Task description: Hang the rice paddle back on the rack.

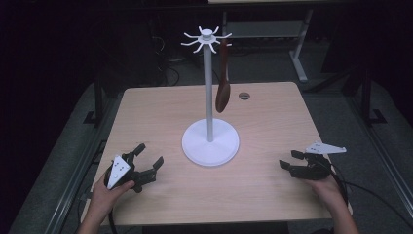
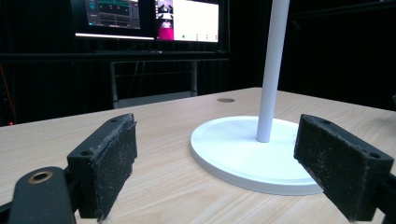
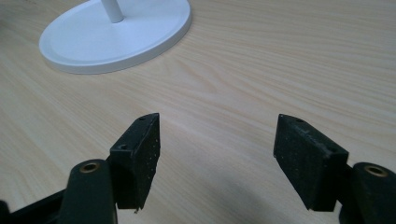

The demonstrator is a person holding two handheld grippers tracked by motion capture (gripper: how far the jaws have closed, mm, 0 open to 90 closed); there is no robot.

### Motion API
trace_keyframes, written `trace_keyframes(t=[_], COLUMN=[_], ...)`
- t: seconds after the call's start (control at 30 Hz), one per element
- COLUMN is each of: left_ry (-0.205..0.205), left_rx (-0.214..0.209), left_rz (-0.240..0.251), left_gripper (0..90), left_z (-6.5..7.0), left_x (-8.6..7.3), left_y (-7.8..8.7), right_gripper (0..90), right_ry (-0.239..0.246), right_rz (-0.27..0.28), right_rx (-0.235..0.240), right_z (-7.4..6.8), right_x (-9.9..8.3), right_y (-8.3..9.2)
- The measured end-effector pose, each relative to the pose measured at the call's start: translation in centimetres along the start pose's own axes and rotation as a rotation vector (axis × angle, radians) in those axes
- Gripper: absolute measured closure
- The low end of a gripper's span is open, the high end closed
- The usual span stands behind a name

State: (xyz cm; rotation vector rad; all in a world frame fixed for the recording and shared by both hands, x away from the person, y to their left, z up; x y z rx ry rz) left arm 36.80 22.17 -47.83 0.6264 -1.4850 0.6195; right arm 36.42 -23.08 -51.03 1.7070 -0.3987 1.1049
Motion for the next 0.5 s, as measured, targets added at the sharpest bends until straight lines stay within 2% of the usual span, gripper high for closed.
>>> trace_keyframes(t=[0.13, 0.5], left_ry=[0.000, -0.005], left_rx=[-0.001, 0.000], left_rz=[-0.001, -0.007], left_gripper=[12.7, 12.7], left_z=[0.01, 0.00], left_x=[-0.01, -0.05], left_y=[-0.01, 0.00], right_gripper=[31.1, 30.0], right_ry=[-0.002, 0.001], right_rz=[0.010, -0.003], right_rx=[-0.007, 0.002], right_z=[0.21, 0.33], right_x=[-0.07, -0.39], right_y=[-0.17, -0.41])
Point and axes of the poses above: each handheld gripper's, and its own axes: y roughly backward along the jaws, x roughly out of its top, z roughly to its right, the point moved 10 cm from there along -y, roughly forward along the jaws, and after that the axes turned 8 degrees about -x, right-handed, at the moved point
